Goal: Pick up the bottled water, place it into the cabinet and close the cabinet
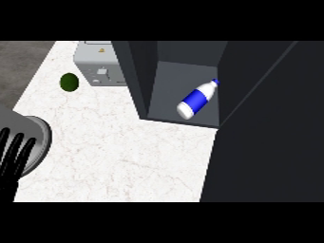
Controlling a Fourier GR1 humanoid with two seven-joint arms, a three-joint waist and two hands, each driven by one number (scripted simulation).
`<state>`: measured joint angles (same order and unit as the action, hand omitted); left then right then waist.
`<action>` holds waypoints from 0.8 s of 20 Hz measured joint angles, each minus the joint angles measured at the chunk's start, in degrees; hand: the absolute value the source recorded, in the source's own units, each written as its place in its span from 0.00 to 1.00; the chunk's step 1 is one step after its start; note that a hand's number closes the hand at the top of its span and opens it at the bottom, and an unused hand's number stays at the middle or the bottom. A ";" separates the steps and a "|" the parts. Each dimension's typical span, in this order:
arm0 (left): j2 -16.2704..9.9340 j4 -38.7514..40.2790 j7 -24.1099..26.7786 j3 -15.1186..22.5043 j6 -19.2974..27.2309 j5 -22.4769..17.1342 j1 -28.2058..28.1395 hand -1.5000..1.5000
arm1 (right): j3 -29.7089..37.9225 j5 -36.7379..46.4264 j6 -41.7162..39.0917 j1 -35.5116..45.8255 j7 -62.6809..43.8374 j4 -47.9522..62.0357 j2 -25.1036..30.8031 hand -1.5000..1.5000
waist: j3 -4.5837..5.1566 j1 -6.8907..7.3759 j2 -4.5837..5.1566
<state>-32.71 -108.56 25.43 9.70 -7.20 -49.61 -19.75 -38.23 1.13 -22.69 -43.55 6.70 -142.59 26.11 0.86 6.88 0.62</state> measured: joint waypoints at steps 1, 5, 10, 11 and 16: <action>-0.44 -0.04 -0.04 -0.40 -0.56 -0.27 -0.11 0.00 | -0.12 -0.11 0.08 0.54 -0.46 0.01 -0.06 1.00 | 0.03 0.41 0.11; -1.92 -0.39 -0.30 -1.58 -2.65 -1.35 -0.50 0.00 | -0.06 -0.59 -0.32 3.02 -2.09 0.01 0.15 1.00 | 0.11 1.94 0.54; -3.26 -0.40 -0.50 -2.58 -4.41 -1.91 -0.58 0.00 | 0.34 -1.11 -1.39 6.53 -3.82 0.03 0.71 1.00 | 0.22 3.83 1.08; -3.48 -0.48 -0.56 -2.71 -4.76 -2.07 -0.59 0.00 | 0.39 -1.20 -1.60 7.18 -4.09 0.06 0.79 1.00 | 0.25 4.21 1.13; -4.57 -0.31 -1.11 -3.28 -6.09 -2.72 -0.23 0.00 | 2.04 -1.57 -4.12 12.22 -4.95 -0.05 3.15 1.00 | 0.50 6.11 1.22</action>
<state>-37.27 -108.87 24.32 6.42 -13.29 -52.33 -19.98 -36.19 -0.44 -26.81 -31.33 1.75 -142.63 29.26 1.36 12.98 1.84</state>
